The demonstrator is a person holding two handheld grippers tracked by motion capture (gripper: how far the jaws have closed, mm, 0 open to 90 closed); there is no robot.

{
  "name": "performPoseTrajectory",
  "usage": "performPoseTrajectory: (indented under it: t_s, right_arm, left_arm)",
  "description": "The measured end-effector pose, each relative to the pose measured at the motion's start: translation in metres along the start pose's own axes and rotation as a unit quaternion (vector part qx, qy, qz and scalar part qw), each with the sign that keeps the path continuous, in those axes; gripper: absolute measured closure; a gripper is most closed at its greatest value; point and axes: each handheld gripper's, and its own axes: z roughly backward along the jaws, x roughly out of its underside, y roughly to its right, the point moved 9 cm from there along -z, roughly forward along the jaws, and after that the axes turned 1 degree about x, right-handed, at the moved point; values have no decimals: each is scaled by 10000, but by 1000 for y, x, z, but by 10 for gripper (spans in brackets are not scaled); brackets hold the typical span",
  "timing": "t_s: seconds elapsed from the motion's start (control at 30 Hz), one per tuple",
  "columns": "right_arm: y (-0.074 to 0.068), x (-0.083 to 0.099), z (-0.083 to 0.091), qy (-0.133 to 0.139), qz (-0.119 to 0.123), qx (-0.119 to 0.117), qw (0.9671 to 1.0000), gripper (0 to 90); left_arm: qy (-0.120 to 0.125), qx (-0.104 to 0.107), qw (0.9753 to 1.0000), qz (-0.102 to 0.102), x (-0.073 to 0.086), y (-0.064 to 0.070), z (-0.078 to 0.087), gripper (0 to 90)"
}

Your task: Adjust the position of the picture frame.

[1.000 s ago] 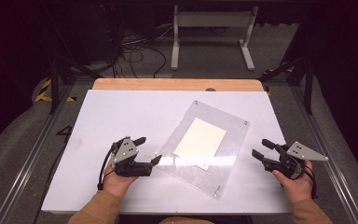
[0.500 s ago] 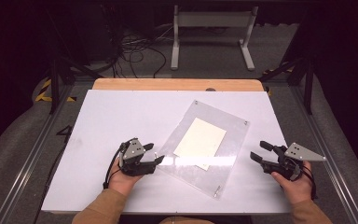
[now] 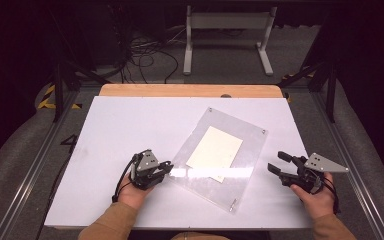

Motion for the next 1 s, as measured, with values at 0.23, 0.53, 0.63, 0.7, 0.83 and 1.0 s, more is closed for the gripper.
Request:
performPoseTrajectory:
  t_s: [0.23,0.53,0.63,0.7,0.83,1.0]
  right_arm:
    - [-2,0,1,-28,60,-82,9999,450]
    - [-6,2,0,-63,147,-269,9995,529]
    - [-7,2,0,-87,170,-277,9994,530]
    - [-8,2,0,-112,187,-284,9994,530]
    - [-10,2,-1,-147,253,-292,9991,530]
    - [-10,3,0,-158,270,-309,9990,529]
  left_arm:
    - [6,2,9999,-123,-3,2,3,846]
    - [26,-210,9991,-359,-19,-16,19,848]
    - [32,-272,9993,-237,-23,-29,19,848]
    - [38,-290,9995,-144,-26,-39,17,848]
    - [118,-389,9991,119,-32,-65,9,848]
    - [171,-581,9967,539,-35,-96,-7,847]
